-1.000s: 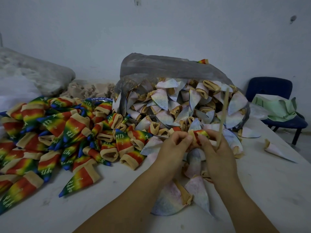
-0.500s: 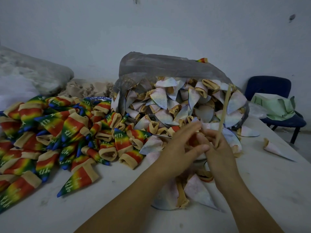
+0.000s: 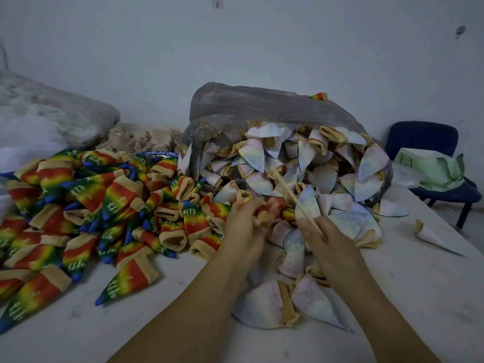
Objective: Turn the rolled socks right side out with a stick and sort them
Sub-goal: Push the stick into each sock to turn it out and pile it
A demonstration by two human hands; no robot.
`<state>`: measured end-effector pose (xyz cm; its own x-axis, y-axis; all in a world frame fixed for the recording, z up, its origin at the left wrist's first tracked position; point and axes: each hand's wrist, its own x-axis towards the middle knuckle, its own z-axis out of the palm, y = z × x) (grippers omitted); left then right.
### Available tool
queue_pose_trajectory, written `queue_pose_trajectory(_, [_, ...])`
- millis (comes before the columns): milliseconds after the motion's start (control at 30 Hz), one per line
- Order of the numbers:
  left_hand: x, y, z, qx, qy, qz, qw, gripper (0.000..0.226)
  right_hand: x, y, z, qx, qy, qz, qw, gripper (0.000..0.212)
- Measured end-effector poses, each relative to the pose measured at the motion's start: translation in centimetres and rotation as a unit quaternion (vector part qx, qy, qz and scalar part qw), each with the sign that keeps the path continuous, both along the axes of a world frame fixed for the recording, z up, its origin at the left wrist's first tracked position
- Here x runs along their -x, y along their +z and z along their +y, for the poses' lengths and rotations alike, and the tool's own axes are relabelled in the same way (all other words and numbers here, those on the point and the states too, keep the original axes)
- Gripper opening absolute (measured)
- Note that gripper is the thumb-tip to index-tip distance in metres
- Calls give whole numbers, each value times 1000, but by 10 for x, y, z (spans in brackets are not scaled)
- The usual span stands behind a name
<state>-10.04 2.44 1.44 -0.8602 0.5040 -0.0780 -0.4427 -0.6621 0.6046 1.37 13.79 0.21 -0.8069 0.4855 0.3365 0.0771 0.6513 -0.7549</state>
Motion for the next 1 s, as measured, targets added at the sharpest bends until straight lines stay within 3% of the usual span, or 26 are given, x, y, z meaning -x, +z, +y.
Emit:
queue_pose_trajectory(133, [12,-1,-16,-116,-46,-106,986,9,-6,-2,7,-141,-1,-62,988,53])
queue_pose_trajectory(233, [19,-1,-18,-137,-42,-134,981,24,-7,0,10,-220,-12,-45,974,55])
queue_pose_trajectory(333, [23,-4,-19,-139,-35,-149,978,21,-8,2,15,-252,-23,-41,966,48])
queue_pose_trajectory(433, [21,-5,-18,-144,-35,-139,979,18,-8,1,19,-276,-55,-52,958,29])
queue_pose_trajectory(533, [20,-4,-17,-131,-31,-121,983,21,-7,1,16,-255,-54,-39,965,27])
queue_pose_trajectory(700, [19,-2,-16,-118,-25,-80,989,46,-6,2,12,-279,-51,-53,957,24])
queue_pose_trajectory(900, [17,-2,-13,-83,-39,-32,995,30,-7,3,0,-286,-67,-61,954,28])
queue_pose_trajectory(1000, [15,-4,-12,-18,-42,19,999,17,-8,5,-2,-295,-66,-69,951,31])
